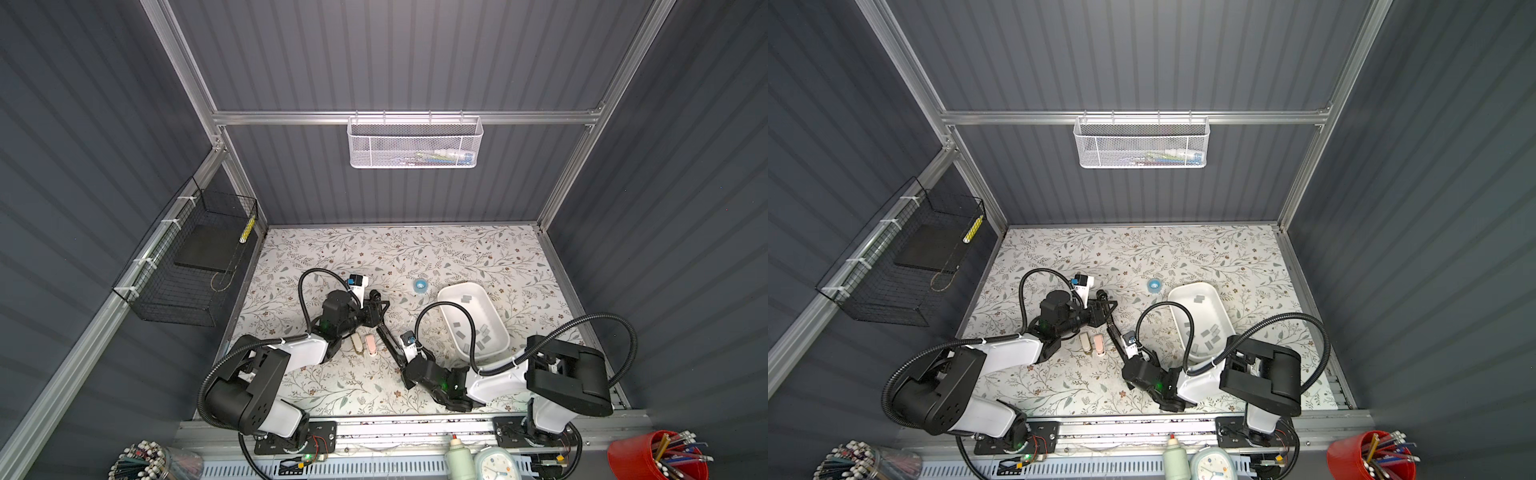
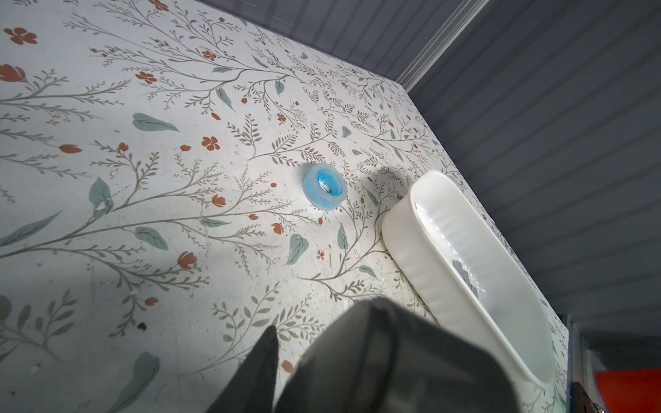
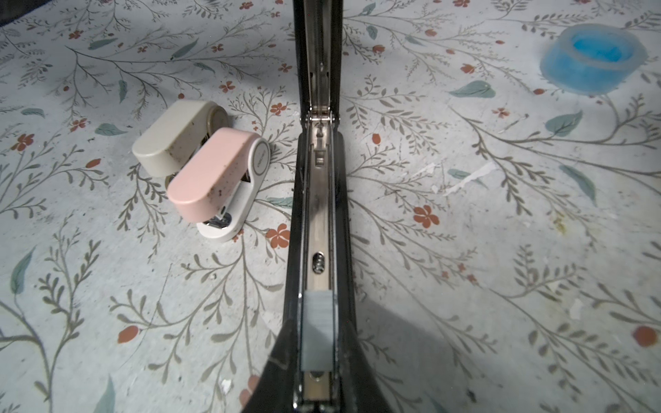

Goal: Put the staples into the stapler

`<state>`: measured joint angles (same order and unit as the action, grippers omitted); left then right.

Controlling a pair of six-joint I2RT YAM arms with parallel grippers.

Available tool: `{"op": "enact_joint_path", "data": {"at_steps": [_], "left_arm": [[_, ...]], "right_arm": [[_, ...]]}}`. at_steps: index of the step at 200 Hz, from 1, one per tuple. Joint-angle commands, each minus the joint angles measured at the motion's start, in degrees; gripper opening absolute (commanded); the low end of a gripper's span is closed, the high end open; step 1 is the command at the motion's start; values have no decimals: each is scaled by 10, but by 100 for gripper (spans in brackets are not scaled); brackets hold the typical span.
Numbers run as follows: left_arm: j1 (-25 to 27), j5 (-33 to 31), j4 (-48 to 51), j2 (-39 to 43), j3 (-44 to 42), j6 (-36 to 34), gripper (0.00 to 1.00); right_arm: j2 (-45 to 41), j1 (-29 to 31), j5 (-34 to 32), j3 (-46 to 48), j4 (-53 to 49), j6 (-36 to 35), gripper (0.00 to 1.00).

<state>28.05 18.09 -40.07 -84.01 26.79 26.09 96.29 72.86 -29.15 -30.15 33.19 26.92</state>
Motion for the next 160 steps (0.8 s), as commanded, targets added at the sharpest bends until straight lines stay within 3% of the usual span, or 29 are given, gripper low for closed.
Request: {"op": "enact_joint_path", "data": {"at_steps": [1, 49, 73, 160], "left_arm": [[18, -6, -48, 12, -25, -32, 50], [36, -10, -74, 23, -53, -79, 55], [38, -5, -106, 37, -84, -107, 66], [40, 20, -171, 9, -120, -155, 77]], "right_arm": [[23, -2, -11, 22, 55, -2, 5], [22, -1, -9, 23, 71, -6, 5], [28, -1, -17, 37, 109, -14, 5], [37, -1, -18, 34, 137, -15, 5]]}}
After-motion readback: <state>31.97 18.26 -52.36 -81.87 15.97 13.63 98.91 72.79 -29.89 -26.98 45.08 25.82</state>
